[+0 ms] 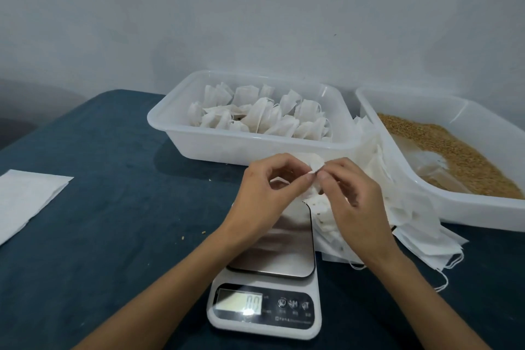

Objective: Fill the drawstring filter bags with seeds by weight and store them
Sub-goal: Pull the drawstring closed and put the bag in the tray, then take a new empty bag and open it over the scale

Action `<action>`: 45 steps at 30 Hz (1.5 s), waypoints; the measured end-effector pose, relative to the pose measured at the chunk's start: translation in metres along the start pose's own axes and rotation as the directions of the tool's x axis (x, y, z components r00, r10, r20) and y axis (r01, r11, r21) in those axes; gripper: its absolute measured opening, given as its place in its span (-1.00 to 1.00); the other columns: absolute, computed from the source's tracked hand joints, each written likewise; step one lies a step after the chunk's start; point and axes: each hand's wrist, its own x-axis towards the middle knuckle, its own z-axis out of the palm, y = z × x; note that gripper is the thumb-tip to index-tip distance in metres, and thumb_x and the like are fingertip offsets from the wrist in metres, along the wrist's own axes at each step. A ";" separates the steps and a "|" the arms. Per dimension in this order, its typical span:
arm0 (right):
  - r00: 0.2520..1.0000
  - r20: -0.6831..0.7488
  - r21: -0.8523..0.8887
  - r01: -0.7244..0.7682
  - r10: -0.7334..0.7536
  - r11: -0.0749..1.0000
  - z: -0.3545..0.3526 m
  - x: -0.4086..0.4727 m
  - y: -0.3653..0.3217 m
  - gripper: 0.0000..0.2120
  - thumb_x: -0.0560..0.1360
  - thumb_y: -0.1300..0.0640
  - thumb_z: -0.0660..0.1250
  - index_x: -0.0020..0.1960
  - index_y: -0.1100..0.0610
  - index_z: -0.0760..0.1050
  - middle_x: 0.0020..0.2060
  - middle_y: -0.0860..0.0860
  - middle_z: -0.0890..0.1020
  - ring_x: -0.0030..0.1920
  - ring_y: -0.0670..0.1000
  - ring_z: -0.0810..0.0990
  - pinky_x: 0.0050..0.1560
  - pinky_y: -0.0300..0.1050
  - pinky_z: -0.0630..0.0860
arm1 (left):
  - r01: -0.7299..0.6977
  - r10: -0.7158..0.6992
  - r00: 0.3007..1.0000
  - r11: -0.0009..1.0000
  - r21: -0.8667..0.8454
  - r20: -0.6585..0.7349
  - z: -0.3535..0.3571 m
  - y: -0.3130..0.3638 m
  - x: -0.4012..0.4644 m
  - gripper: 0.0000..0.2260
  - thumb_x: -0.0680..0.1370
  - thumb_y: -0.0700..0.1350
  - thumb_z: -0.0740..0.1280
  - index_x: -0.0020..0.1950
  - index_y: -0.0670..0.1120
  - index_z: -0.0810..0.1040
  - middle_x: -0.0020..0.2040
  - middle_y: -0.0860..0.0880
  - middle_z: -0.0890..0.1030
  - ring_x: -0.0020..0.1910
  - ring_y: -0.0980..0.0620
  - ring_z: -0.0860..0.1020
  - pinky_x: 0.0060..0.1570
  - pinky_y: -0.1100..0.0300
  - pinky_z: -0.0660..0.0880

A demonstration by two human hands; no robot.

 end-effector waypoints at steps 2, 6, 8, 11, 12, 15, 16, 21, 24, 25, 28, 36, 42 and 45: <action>0.997 0.020 0.178 -0.079 0.077 0.981 -0.002 0.002 -0.004 -0.86 0.61 0.02 0.35 -0.08 -0.02 0.65 -0.16 -0.08 0.65 -0.13 -0.08 0.63 -0.08 -0.29 0.51 | -0.021 0.021 0.999 1.000 -0.001 0.032 0.002 0.002 -0.001 -0.91 0.59 -0.15 0.45 0.00 -0.15 0.72 -0.07 0.01 0.70 -0.08 0.04 0.64 0.03 -0.10 0.61; 0.969 -0.007 0.402 -0.222 0.246 0.888 -0.011 0.008 -0.003 -0.87 0.56 0.12 0.42 0.06 0.12 0.69 -0.06 0.09 0.74 -0.01 0.06 0.71 0.00 -0.14 0.64 | 0.004 0.012 0.987 0.995 0.097 -0.158 0.001 0.004 0.000 -0.88 0.62 -0.11 0.45 0.14 -0.01 0.66 0.05 0.07 0.65 0.00 0.08 0.62 0.00 0.04 0.61; 0.946 0.005 0.482 -0.286 0.324 0.828 -0.014 0.009 -0.001 -0.83 0.56 0.09 0.42 0.09 0.14 0.69 0.02 0.13 0.73 0.08 0.15 0.70 0.11 0.00 0.65 | 0.131 -0.102 0.962 0.987 0.098 -0.255 -0.004 0.005 0.002 -0.71 0.58 0.00 0.48 0.28 0.10 0.56 0.16 0.13 0.61 0.09 0.15 0.61 0.04 0.22 0.60; 0.934 0.002 0.526 -0.306 0.358 0.794 -0.016 0.009 0.001 -0.80 0.55 0.06 0.42 0.09 0.15 0.70 0.06 0.13 0.72 0.12 0.16 0.69 0.13 0.01 0.64 | 0.290 -0.301 0.948 0.951 -0.107 -0.106 -0.007 0.007 0.004 -0.70 0.59 -0.04 0.46 0.32 -0.02 0.59 0.17 0.01 0.71 0.13 0.04 0.69 0.05 0.15 0.64; 0.938 -0.033 0.486 -0.288 0.346 0.825 -0.015 0.009 0.002 -0.80 0.53 0.04 0.44 0.06 0.13 0.71 0.04 0.10 0.73 0.09 0.13 0.70 0.10 -0.05 0.64 | 0.304 -0.318 0.946 0.939 -0.163 -0.066 -0.006 0.007 0.003 -0.75 0.61 -0.12 0.44 0.29 -0.11 0.63 0.13 -0.06 0.74 0.09 0.00 0.71 0.03 0.12 0.64; 0.947 -0.206 0.262 -0.191 0.248 0.946 -0.015 0.008 0.005 -0.93 0.47 0.06 0.50 -0.08 0.04 0.72 -0.06 -0.01 0.68 -0.13 0.08 0.66 -0.10 -0.21 0.60 | 0.261 -0.286 0.953 0.942 -0.212 -0.095 -0.004 0.005 0.002 -0.82 0.61 -0.22 0.42 0.17 -0.27 0.67 0.02 -0.17 0.75 -0.08 0.00 0.69 -0.10 0.19 0.60; 0.949 -0.230 0.210 -0.169 0.217 0.963 -0.015 0.008 0.005 -0.98 0.48 0.07 0.51 -0.10 0.01 0.71 -0.13 -0.02 0.66 -0.25 0.08 0.59 -0.20 -0.21 0.56 | 0.246 -0.276 0.953 0.944 -0.218 -0.121 -0.005 0.004 0.002 -0.80 0.61 -0.21 0.43 0.12 -0.35 0.65 -0.03 -0.23 0.73 -0.12 -0.04 0.65 -0.10 0.14 0.55; 0.964 -0.170 0.271 -0.155 0.205 0.950 -0.013 0.005 0.001 -0.92 0.57 0.07 0.42 -0.06 0.06 0.64 -0.21 -0.02 0.66 -0.57 0.00 0.42 -0.50 -0.21 0.41 | 0.198 -0.240 0.955 0.953 -0.228 -0.173 -0.004 0.009 0.003 -0.84 0.60 -0.22 0.43 -0.03 -0.33 0.64 -0.16 -0.15 0.66 -0.15 -0.01 0.58 -0.01 0.07 0.53; 0.978 -0.036 0.301 -0.185 0.204 0.935 -0.012 0.005 -0.001 -0.90 0.58 0.07 0.40 -0.01 0.08 0.66 -0.14 0.04 0.73 -0.60 0.03 0.46 -0.50 -0.16 0.46 | 0.170 -0.210 0.961 0.962 -0.214 -0.182 -0.001 0.011 0.002 -0.81 0.60 -0.22 0.43 0.02 -0.37 0.65 -0.05 -0.36 0.67 -0.10 -0.07 0.60 0.08 -0.06 0.58; 0.978 -0.008 0.294 -0.198 0.210 0.935 -0.011 0.005 -0.002 -0.89 0.58 0.08 0.40 -0.02 0.10 0.66 -0.15 0.07 0.73 -0.60 0.03 0.47 -0.50 -0.14 0.46 | 0.161 -0.203 0.961 0.963 -0.214 -0.190 -0.001 0.011 0.002 -0.80 0.60 -0.21 0.44 0.03 -0.38 0.65 -0.01 -0.40 0.66 -0.09 -0.09 0.59 0.09 -0.10 0.58; 0.969 -0.042 0.266 -0.223 0.243 0.938 -0.010 0.005 0.000 -0.75 0.63 0.03 0.33 -0.10 0.20 0.58 -0.36 0.10 0.68 -0.62 0.04 0.49 -0.51 -0.12 0.43 | 0.159 -0.200 0.954 0.969 -0.190 -0.222 -0.003 0.009 0.003 -0.82 0.60 -0.18 0.45 -0.03 -0.33 0.68 -0.13 -0.24 0.70 -0.14 -0.02 0.58 -0.03 0.10 0.54; 0.985 0.073 0.307 -0.170 0.155 0.936 -0.012 0.005 -0.005 -0.82 0.58 -0.01 0.35 -0.10 0.03 0.69 -0.44 0.02 0.63 -0.53 0.08 0.59 -0.47 -0.12 0.52 | 0.170 -0.198 0.961 0.974 -0.152 -0.195 -0.003 0.002 0.004 -0.73 0.61 -0.12 0.44 -0.10 -0.34 0.64 -0.29 -0.16 0.51 -0.29 -0.02 0.43 -0.20 0.14 0.41; 0.986 -0.001 0.331 -0.157 0.167 0.930 -0.013 0.006 -0.003 -0.74 0.62 -0.04 0.30 -0.08 0.07 0.66 -0.28 0.18 0.66 -0.53 0.15 0.62 -0.51 -0.08 0.48 | 0.156 -0.194 0.946 0.975 -0.159 -0.259 -0.005 -0.002 0.007 -0.90 0.59 -0.17 0.46 -0.10 -0.14 0.73 -0.19 -0.08 0.73 -0.21 0.07 0.61 -0.09 0.24 0.59; 0.986 0.057 0.290 -0.164 0.154 0.943 -0.010 0.004 -0.002 -0.66 0.61 -0.11 0.28 -0.08 0.14 0.64 -0.24 0.26 0.64 -0.50 0.15 0.65 -0.49 0.05 0.49 | 0.153 -0.190 0.948 0.976 -0.157 -0.255 -0.005 -0.001 0.007 -0.87 0.59 -0.18 0.45 -0.14 -0.08 0.74 -0.21 -0.01 0.74 -0.22 0.13 0.64 -0.12 0.30 0.58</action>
